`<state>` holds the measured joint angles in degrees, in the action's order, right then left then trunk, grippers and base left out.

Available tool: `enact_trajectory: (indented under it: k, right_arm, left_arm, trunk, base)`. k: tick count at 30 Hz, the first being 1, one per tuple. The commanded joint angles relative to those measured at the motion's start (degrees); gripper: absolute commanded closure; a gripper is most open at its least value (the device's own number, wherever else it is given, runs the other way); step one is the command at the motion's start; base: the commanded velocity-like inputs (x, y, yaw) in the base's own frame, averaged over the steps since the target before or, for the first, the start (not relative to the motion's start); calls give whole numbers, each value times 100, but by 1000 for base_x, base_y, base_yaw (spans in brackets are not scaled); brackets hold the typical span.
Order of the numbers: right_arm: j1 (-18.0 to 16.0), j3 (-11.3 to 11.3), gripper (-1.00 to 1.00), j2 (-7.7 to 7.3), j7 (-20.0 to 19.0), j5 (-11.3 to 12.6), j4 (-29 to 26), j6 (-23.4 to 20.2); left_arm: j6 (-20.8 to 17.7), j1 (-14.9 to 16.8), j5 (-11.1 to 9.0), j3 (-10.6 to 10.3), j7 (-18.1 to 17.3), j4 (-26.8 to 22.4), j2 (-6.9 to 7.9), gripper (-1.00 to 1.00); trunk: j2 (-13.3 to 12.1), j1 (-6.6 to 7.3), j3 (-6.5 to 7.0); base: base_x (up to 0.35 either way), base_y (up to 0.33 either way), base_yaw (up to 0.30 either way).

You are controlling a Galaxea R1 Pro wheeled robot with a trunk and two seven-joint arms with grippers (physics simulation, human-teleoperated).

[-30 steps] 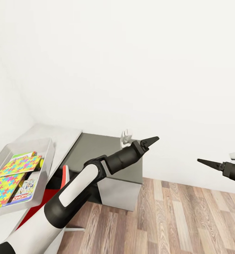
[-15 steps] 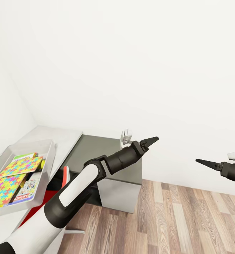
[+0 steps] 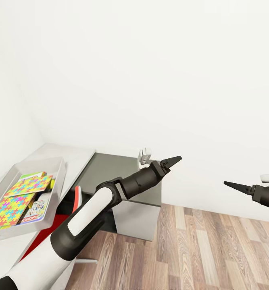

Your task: Put all the toys in the child's room - the three board games (two on the bed and one on the table), the two jigsaw puzzles on the table, and the tennis ball on the table - inside the toy box on the table in the child's room.

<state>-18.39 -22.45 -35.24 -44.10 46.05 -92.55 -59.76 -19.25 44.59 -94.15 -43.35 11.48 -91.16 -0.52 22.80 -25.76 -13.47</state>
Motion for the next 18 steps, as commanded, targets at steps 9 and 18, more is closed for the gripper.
enact_trajectory:
  k: [9,18]
  right_arm:
    - [-7,-5,-100,5,-37,-26,0,-24]
    - [-7,-5,-100,8,-38,-25,0,-24]
  left_arm:
    - [-8,5,-60,2,47,-7,-1,-100]
    - [-8,2,-60,2,47,-4,3,-100]
  trunk:
    - [12,-3,63]
    - [12,-3,145]
  base:
    - [-120,0,0]
    - [-56,0,0]
